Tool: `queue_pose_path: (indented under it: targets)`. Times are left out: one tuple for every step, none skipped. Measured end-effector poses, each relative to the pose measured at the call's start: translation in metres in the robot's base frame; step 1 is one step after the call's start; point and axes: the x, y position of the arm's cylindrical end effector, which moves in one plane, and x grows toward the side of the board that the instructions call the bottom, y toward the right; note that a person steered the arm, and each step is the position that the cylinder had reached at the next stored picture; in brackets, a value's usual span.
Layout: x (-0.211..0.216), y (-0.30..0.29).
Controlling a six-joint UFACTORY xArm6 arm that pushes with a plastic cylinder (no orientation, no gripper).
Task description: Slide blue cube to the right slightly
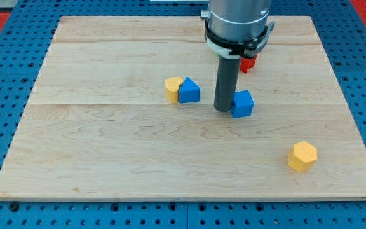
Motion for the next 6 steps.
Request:
queue_pose_path:
  targets:
    - [-0.012, 0.015]
    - [0.010, 0.059]
    - [0.023, 0.069]
    - [0.036, 0.043]
    - [0.045, 0.084]
    - [0.045, 0.073]
